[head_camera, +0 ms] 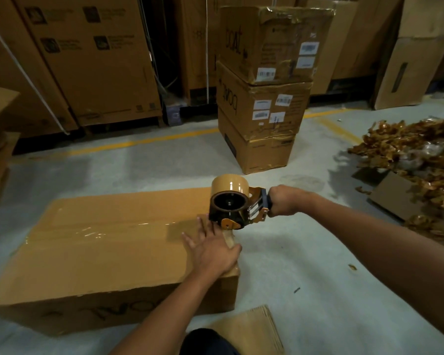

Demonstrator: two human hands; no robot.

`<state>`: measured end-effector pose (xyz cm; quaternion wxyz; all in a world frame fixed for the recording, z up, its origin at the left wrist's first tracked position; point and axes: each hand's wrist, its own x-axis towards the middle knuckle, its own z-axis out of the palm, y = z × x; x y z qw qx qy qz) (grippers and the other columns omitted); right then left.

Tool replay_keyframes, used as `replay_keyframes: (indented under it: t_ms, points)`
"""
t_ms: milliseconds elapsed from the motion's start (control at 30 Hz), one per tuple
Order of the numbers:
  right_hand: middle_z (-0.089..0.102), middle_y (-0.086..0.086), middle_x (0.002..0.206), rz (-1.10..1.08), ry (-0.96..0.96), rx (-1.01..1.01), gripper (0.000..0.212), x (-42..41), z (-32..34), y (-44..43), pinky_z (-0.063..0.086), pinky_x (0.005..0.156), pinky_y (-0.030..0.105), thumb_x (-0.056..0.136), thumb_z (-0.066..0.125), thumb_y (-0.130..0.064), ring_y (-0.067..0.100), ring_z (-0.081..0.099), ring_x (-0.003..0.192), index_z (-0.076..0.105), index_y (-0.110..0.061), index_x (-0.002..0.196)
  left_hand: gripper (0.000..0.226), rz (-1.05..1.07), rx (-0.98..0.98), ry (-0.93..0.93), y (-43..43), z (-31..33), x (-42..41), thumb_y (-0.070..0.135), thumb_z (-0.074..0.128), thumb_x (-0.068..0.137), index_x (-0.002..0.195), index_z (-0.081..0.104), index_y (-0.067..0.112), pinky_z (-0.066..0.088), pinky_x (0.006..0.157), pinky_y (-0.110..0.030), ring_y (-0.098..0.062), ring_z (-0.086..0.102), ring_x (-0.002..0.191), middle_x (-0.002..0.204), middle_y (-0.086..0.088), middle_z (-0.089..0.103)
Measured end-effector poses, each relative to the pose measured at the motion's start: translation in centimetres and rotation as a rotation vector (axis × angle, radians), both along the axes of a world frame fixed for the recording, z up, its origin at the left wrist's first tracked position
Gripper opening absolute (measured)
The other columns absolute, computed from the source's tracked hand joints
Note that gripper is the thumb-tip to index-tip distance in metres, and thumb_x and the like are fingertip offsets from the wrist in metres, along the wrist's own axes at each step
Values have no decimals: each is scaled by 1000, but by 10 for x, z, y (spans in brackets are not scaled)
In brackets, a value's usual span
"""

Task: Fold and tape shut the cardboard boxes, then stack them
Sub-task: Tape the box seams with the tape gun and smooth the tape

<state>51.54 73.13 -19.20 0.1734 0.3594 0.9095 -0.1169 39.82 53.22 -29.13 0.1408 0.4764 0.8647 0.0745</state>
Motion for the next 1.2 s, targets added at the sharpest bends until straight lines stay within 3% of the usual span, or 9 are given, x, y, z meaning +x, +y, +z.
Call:
replay_keyframes:
  t_ms: [67,200,300,433,533,633,833,967,1200]
  points:
    - [66,7,87,24,38,-19,16,-17,-7,-9,60,71,34,83,71,-27,22,67,80,62,-16,92,93,-15,9,25,-9,-5,-23,71,28,89,159,-3,19,-10,113,-71,-30,-24,149,165,-7,-16]
    - [60,3,74,65,84,-41,15,-47,-13,-18,50,57,29,83,70,-24,19,62,66,58,-16,85,83,-10,37,52,-23,-5,-57,68,24,95,160,-2,24,-6,116,-69,-28,-21,150,167,-4,-9]
    - [65,9,77,24,80,-101,10,-49,-14,-12,54,54,26,86,68,-20,18,62,60,61,-13,88,80,-24,33,63,-26,-3,-61,65,27,96,159,-3,27,-6,116,-69,-29,-18,151,167,-2,-11]
    - [67,13,81,-17,89,-120,11,-41,-23,-9,55,55,27,88,68,-17,19,62,62,63,-9,94,81,-7,29,67,-25,-5,-60,67,26,95,159,-4,29,-4,116,-69,-29,-17,152,166,-2,-15]
    - [70,17,91,-27,72,-98,20,-28,-26,-4,59,67,35,86,69,-19,22,67,72,66,-6,101,82,0,34,59,-26,-6,-61,70,27,94,158,-7,34,-6,116,-68,-29,-16,152,165,1,-19]
    - [68,10,90,-19,36,-32,21,-17,-32,-2,59,77,37,85,69,-24,23,67,82,68,-8,99,84,8,31,48,-26,-7,-62,71,29,92,156,-13,37,-6,116,-68,-29,-17,151,165,1,-20]
    - [68,9,85,26,-17,-4,14,-38,-32,-10,62,70,36,84,66,-23,23,70,76,66,-12,92,87,3,20,79,-24,-3,-59,69,33,93,158,-11,31,-4,116,-70,-31,-15,152,165,-2,-18]
    - [64,5,74,21,-52,38,9,-42,-27,-11,58,57,29,84,63,-21,19,67,64,61,-13,88,86,-4,3,74,-23,-1,-58,66,32,95,158,-13,28,-4,116,-70,-31,-15,152,165,-3,-19]
    - [64,9,86,-24,-49,16,17,-41,-33,-17,61,60,30,87,62,-18,21,68,70,58,-12,103,82,-10,-36,64,-20,3,-56,63,31,96,159,-7,28,-2,113,-74,-34,-16,151,166,-4,-17]
